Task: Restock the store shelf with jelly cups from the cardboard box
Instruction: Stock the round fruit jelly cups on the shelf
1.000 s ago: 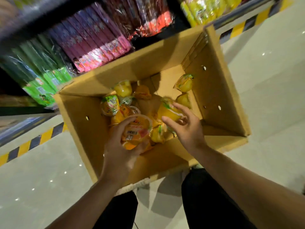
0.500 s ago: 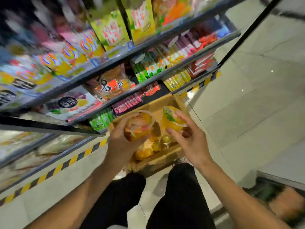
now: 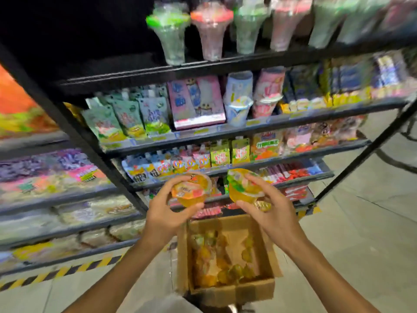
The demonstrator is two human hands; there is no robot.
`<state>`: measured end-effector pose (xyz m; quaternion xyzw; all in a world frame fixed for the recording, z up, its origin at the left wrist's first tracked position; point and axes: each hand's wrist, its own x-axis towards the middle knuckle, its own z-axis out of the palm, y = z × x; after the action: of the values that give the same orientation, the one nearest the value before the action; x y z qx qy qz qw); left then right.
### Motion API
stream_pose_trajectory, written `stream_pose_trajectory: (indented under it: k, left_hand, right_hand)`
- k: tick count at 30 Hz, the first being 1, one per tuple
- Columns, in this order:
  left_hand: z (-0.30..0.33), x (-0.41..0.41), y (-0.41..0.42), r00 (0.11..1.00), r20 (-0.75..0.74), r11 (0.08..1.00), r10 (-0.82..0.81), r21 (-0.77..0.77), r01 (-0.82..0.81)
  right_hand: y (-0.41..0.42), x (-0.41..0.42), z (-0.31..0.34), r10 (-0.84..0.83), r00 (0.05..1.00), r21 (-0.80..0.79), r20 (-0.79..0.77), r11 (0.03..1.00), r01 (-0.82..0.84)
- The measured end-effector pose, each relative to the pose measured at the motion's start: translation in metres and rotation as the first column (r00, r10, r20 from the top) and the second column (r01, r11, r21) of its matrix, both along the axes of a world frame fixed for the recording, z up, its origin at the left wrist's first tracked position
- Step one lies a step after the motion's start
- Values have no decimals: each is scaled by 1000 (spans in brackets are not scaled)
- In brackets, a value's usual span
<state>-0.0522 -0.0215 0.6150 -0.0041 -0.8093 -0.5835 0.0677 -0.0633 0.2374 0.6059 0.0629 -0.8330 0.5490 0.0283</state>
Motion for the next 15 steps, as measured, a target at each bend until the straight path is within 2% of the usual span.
stream_pose_trajectory:
  k: [7, 15]
  left_hand:
    - [84, 5, -32, 976, -178, 991, 127, -6, -130]
    - [160, -18, -78, 908, -368, 972, 202, -35, -230]
  right_hand:
    - [-41, -45, 88, 248, 953, 89, -172, 968, -236]
    - [-116, -94, 160, 362, 877, 148, -317, 932, -331]
